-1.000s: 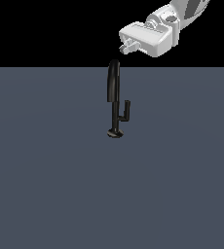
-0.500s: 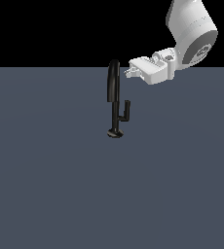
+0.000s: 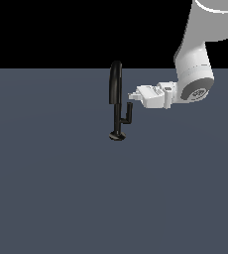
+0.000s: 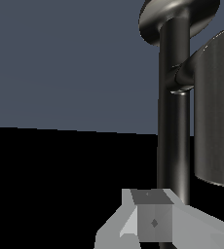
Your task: Turn on the faucet by rotating a designated handle.
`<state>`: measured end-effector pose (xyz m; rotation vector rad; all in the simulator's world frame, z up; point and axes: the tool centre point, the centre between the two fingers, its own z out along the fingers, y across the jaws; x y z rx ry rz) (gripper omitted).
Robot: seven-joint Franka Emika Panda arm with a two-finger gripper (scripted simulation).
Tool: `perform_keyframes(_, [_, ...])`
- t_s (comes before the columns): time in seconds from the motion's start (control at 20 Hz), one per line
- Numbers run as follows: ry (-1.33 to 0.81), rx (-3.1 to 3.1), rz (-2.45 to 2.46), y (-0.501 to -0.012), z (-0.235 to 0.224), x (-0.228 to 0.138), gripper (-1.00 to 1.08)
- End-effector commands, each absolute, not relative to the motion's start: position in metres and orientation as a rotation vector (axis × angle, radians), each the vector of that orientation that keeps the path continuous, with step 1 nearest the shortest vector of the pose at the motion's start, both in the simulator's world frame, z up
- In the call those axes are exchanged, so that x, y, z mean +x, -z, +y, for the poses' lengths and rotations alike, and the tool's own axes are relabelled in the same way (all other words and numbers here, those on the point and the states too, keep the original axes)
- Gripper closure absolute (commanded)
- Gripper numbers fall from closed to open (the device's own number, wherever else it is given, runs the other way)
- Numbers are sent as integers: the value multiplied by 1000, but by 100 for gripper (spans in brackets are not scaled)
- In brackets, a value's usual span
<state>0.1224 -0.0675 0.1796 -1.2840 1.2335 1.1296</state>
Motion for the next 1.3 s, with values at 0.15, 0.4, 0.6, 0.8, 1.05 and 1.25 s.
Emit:
perform_keyframes(0.15, [-1156, -1160, 1268, -151, -67, 127, 108])
perform_keyframes(0.4, [-1163, -1119, 1279, -142, -66, 128, 108])
perform_keyframes(0.6, [-1163, -1119, 1279, -142, -65, 128, 108])
perform_keyframes(0.8, [-1164, -1119, 1279, -143, -65, 122, 108])
perform_keyframes(1.05, [-1164, -1119, 1279, -147, -64, 113, 108])
perform_keyframes(1.25, [-1164, -1119, 1279, -149, -63, 105, 108])
